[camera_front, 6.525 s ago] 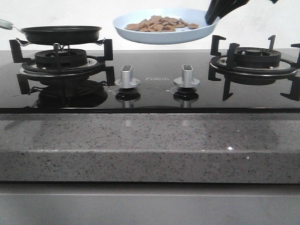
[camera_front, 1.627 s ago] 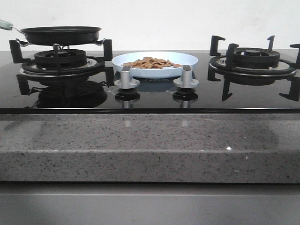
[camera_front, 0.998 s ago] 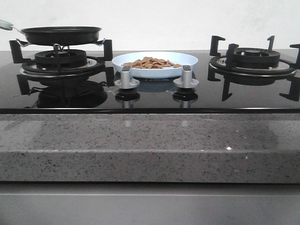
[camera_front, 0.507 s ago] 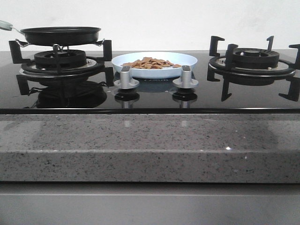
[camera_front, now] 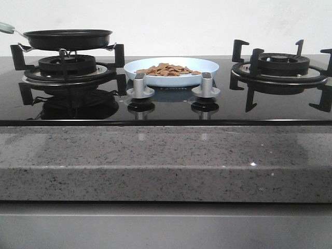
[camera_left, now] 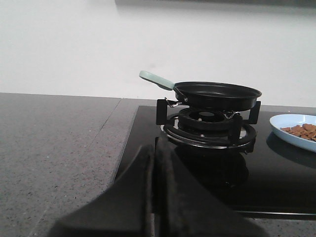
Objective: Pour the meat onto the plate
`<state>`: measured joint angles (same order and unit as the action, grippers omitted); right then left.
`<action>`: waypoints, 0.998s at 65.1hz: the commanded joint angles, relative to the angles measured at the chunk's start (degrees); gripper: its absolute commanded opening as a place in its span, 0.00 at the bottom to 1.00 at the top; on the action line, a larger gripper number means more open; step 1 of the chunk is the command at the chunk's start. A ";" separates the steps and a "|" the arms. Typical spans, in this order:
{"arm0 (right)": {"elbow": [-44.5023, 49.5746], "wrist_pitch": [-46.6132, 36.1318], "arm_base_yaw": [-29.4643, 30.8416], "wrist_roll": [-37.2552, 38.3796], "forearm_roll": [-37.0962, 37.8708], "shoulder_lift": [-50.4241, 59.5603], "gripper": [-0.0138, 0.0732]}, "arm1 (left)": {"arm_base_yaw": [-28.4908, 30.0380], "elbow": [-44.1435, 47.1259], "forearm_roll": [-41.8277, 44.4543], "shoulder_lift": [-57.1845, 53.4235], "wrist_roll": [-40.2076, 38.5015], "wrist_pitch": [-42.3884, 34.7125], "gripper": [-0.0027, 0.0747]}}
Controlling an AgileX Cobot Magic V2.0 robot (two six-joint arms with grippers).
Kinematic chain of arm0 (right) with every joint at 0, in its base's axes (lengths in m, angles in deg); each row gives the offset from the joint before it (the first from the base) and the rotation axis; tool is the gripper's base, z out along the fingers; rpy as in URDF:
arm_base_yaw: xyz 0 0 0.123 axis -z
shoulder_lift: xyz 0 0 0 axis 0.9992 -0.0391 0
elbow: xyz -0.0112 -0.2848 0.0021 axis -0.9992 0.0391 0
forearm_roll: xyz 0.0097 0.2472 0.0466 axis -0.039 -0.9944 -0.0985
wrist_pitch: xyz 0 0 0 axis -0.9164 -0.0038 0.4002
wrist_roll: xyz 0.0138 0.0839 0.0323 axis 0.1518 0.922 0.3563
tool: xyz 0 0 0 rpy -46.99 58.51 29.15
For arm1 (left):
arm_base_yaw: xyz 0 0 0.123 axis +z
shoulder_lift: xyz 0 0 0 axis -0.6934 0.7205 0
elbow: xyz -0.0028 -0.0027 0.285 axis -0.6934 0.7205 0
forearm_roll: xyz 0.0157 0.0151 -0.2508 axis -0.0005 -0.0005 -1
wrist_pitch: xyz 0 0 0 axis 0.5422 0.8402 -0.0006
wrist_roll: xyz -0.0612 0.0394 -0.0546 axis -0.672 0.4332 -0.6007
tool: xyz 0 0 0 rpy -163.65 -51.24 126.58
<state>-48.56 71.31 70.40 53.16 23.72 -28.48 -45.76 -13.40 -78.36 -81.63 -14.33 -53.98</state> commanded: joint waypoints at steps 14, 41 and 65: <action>-1.25 -4.00 0.24 -0.18 0.76 -0.49 0.08 | -0.35 0.33 -0.39 -1.03 -0.31 -4.86 0.01; 5.31 -12.73 4.63 -0.18 0.39 4.46 0.08 | -0.35 0.33 -0.39 -0.91 -0.31 -4.86 0.01; 35.66 -48.94 14.68 -0.18 -5.05 19.10 0.08 | -0.35 0.33 -0.39 -0.91 -0.31 -4.86 0.01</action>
<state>-16.06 35.04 84.01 53.16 19.76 -10.53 -45.76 -13.40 -78.36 -81.63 -14.33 -53.98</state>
